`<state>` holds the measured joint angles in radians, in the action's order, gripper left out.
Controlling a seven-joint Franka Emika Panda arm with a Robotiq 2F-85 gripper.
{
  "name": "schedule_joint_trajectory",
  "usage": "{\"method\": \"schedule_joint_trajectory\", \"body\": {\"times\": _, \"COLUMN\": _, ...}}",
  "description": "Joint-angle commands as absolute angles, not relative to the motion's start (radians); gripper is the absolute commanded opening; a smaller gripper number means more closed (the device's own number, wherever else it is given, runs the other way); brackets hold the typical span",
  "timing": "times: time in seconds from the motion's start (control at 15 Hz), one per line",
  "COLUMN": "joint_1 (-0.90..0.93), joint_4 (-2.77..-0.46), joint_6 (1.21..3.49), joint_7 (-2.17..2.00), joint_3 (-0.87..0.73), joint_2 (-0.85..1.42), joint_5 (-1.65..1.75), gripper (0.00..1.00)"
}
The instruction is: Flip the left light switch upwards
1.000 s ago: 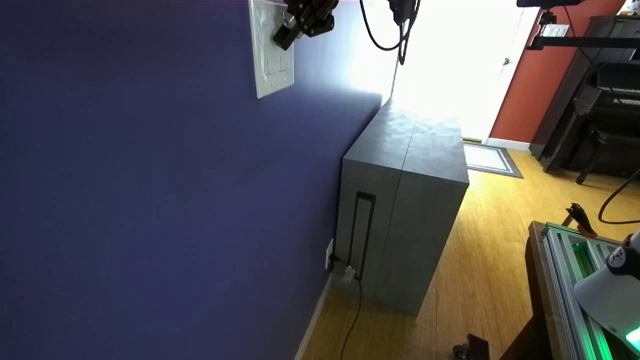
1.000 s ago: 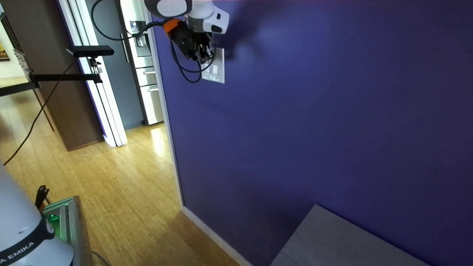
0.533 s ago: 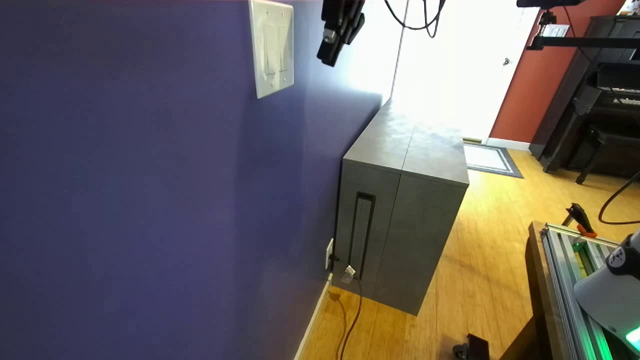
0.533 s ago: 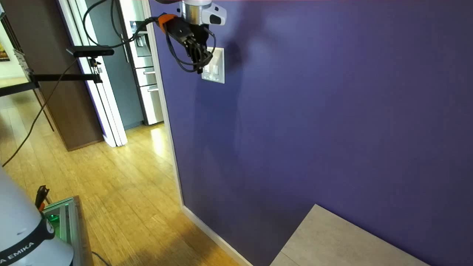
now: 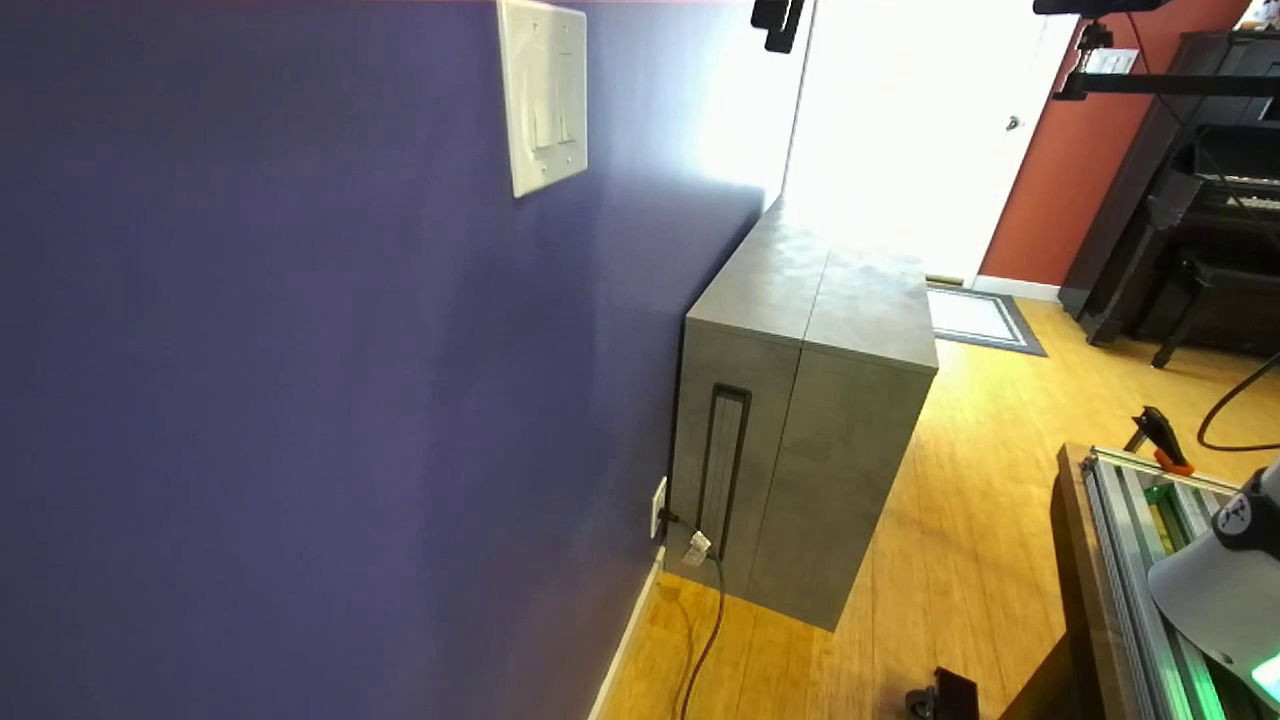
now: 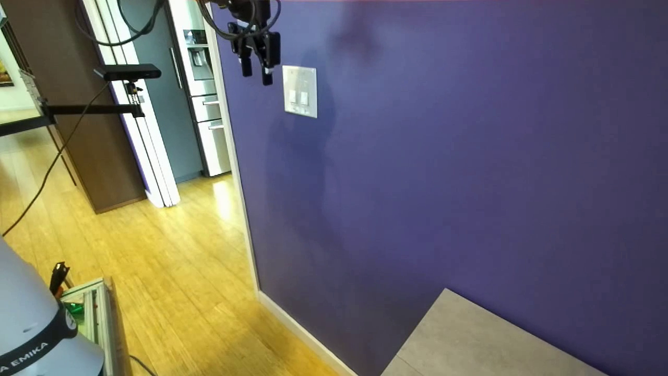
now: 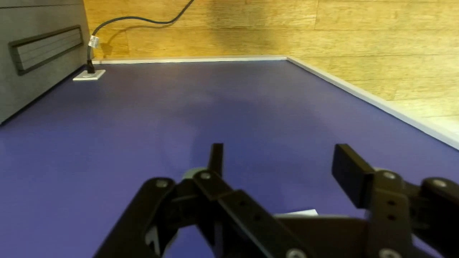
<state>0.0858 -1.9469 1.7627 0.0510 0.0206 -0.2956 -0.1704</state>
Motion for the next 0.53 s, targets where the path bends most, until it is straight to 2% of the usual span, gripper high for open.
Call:
{"method": "schedule_joint_trajectory", "body": {"times": 0.0, "joint_1": 0.073, "joint_4": -1.918, "joint_6": 1.730, "joint_7": -0.017, "joint_3": 0.064, "joint_2": -0.349, "joint_5": -0.093, "gripper": 1.00}}
{"method": "schedule_joint_trajectory", "body": {"times": 0.2, "joint_1": 0.071, "joint_4": -1.925, "joint_6": 1.773, "joint_7": -0.049, "joint_3": 0.088, "joint_2": -0.389, "joint_5": -0.034, "gripper": 1.00}}
{"method": "schedule_joint_trajectory", "body": {"times": 0.4, "joint_1": 0.096, "joint_4": -1.965, "joint_6": 1.842, "joint_7": 0.089, "joint_3": 0.079, "joint_2": -0.444, "joint_5": -0.005, "gripper": 1.00}}
{"method": "schedule_joint_trajectory", "body": {"times": 0.47, "joint_1": 0.087, "joint_4": -1.920, "joint_6": 1.797, "joint_7": 0.022, "joint_3": 0.081, "joint_2": -0.392, "joint_5": -0.035, "gripper": 1.00}}
